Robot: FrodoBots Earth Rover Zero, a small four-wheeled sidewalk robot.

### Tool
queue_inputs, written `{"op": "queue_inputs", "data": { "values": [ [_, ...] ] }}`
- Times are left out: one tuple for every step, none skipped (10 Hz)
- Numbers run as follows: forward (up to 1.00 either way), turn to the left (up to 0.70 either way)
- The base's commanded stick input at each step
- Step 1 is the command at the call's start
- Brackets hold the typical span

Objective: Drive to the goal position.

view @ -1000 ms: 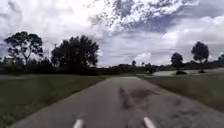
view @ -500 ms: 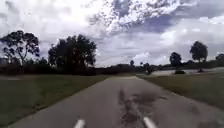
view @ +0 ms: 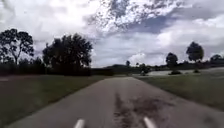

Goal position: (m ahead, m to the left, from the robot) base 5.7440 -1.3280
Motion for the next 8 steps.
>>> {"op": "queue_inputs", "data": {
  "values": [
    [0.7,0.0],
    [0.7,0.0],
    [0.7,0.0],
    [0.7,0.0],
    [0.7,0.0],
    [0.7,0.0],
    [0.7,0.0],
    [0.7,0.0]
  ]
}}
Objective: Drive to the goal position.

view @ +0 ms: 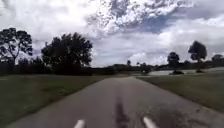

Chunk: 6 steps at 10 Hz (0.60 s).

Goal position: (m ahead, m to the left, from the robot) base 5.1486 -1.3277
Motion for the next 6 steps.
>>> {"op": "queue_inputs", "data": {
  "values": [
    [0.7,0.0],
    [0.7,0.0],
    [0.7,0.0],
    [0.7,0.0],
    [0.7,0.0],
    [0.7,0.0]
  ]
}}
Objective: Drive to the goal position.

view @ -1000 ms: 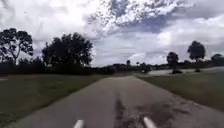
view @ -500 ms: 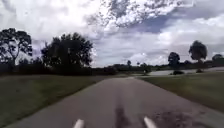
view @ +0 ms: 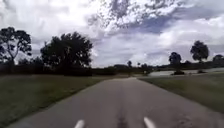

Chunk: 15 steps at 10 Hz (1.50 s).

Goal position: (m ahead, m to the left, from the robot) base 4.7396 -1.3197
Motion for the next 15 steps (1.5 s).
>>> {"op": "queue_inputs", "data": {
  "values": [
    [0.7,0.0],
    [0.7,0.0],
    [0.7,0.0],
    [0.7,0.0],
    [0.7,0.0],
    [0.7,0.0],
    [0.7,0.0],
    [0.7,0.0],
    [0.7,-0.06],
    [0.7,-0.31],
    [0.7,-0.35],
    [0.7,-0.26],
    [0.7,-0.14],
    [0.7,-0.06],
    [0.7,0.0]
  ]
}}
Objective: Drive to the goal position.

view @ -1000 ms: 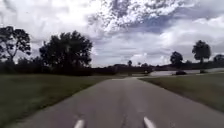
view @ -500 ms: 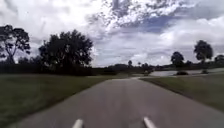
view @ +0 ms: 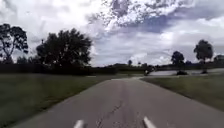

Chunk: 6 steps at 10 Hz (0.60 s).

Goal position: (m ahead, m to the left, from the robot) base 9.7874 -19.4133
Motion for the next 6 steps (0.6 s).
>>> {"op": "queue_inputs", "data": {
  "values": [
    [0.7,0.0],
    [0.7,0.0],
    [0.7,0.0],
    [0.7,0.0],
    [0.7,0.0],
    [0.7,-0.19]
  ]
}}
